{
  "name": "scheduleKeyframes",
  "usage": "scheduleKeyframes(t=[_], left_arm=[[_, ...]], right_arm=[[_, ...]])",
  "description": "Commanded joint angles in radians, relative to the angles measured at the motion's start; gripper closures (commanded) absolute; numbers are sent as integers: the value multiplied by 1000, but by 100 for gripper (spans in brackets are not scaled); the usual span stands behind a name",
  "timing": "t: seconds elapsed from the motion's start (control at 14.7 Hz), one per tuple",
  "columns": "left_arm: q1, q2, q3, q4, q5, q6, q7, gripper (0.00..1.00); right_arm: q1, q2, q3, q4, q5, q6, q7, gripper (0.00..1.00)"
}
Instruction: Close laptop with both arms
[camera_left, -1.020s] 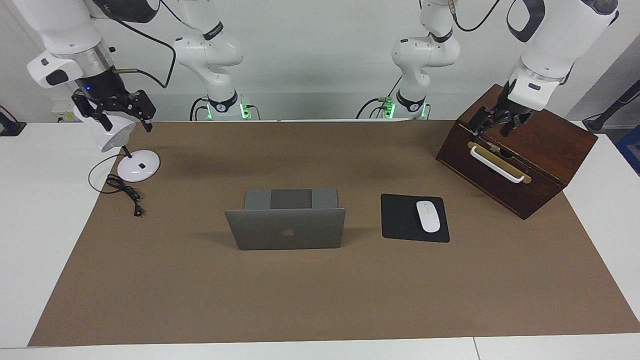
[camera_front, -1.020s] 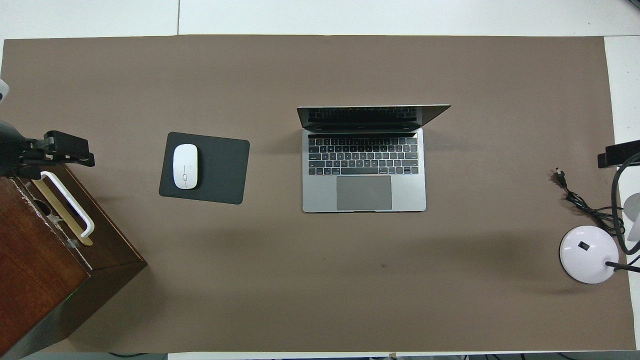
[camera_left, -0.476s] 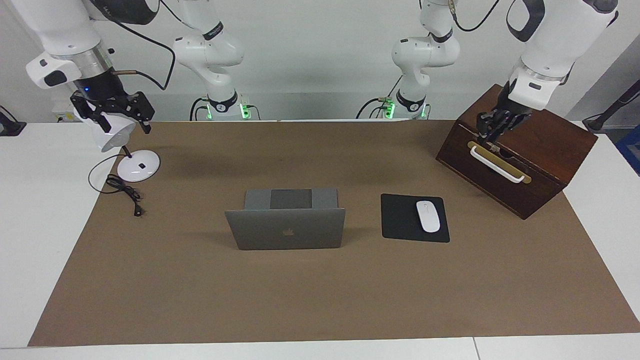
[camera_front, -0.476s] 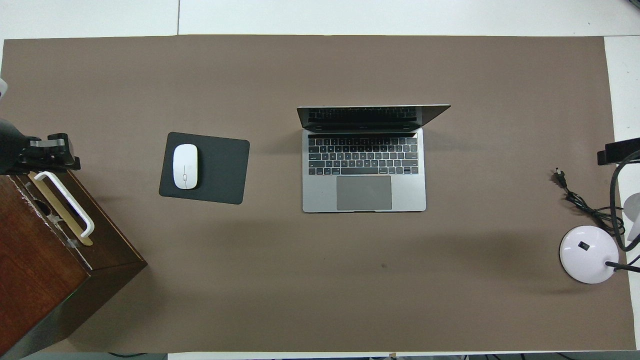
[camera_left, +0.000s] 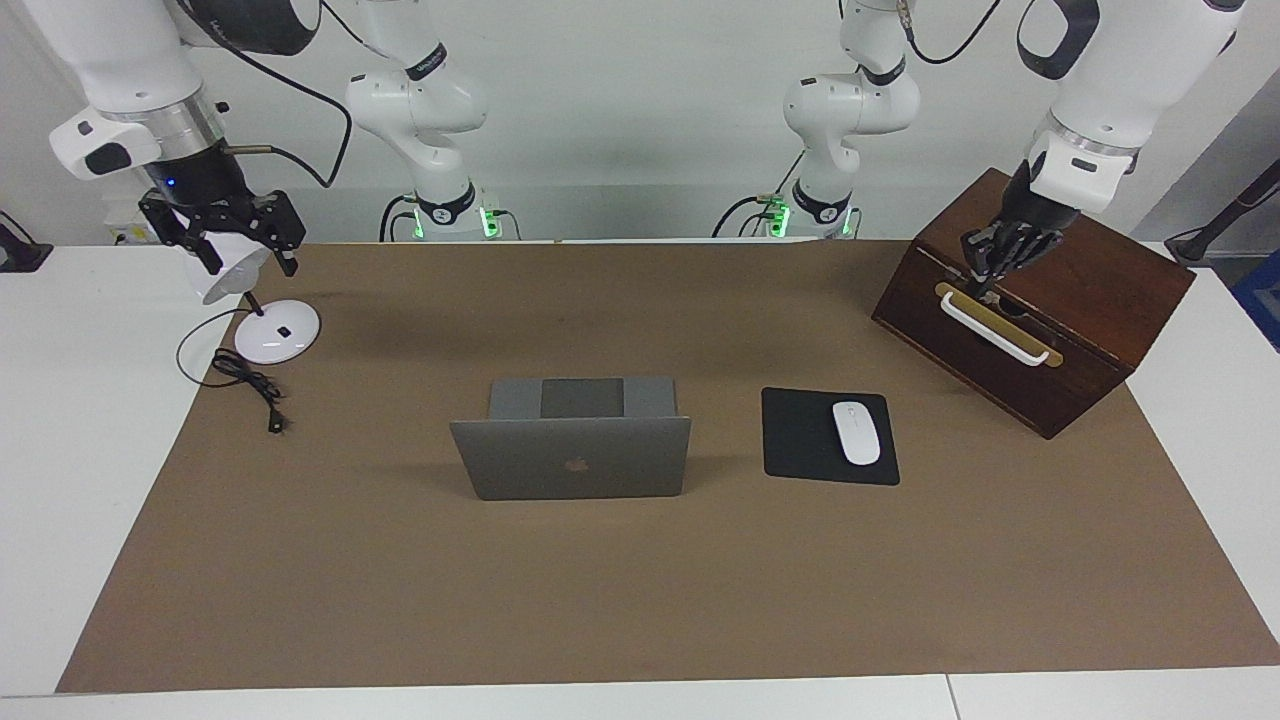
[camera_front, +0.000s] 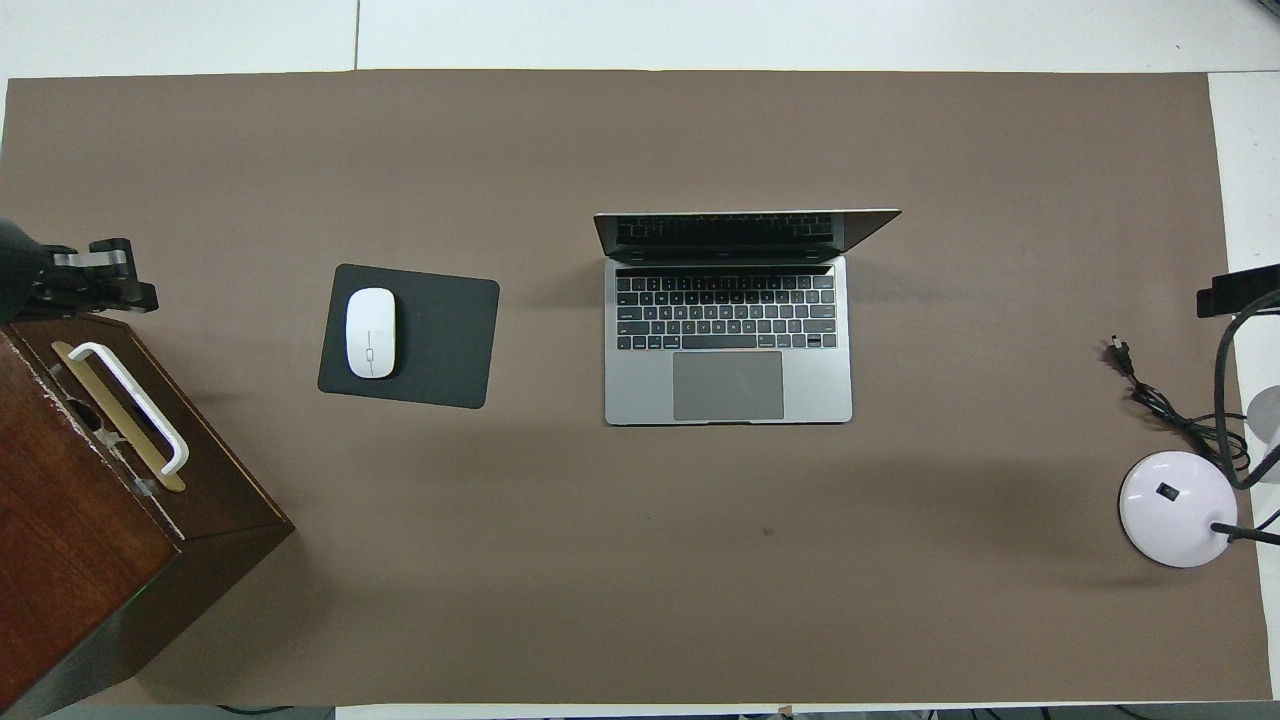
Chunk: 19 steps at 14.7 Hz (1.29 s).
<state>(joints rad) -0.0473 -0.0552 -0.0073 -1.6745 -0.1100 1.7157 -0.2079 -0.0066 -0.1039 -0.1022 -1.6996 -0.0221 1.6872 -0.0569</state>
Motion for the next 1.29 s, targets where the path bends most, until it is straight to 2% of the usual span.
scheduleKeyframes(t=[0.0, 0.07, 0.27, 0.54, 0.75, 1.02, 1.22], left_arm=[[-12, -5, -3, -28, -20, 65, -2, 100], [-25, -11, -3, -56, -20, 76, 4, 100], [-86, -55, -3, -147, -22, 137, 25, 100], [-201, -198, -3, -445, -22, 387, 24, 100], [-258, -296, -3, -650, -22, 582, 19, 100], [-337, -341, -3, -740, -22, 668, 16, 100], [-405, -367, -3, -807, -22, 768, 10, 100]], right_arm=[[-19, -10, 7, -17, 21, 19, -34, 96], [-19, -10, 7, -17, 21, 19, -38, 100], [-15, -7, 7, -18, 10, 51, -57, 100], [-27, 32, 9, -9, 10, 169, -64, 100], [-26, 108, 9, 43, 14, 229, -66, 100], [13, 226, 30, 132, 21, 322, -43, 100], [103, 279, 50, 173, 5, 338, 124, 100]])
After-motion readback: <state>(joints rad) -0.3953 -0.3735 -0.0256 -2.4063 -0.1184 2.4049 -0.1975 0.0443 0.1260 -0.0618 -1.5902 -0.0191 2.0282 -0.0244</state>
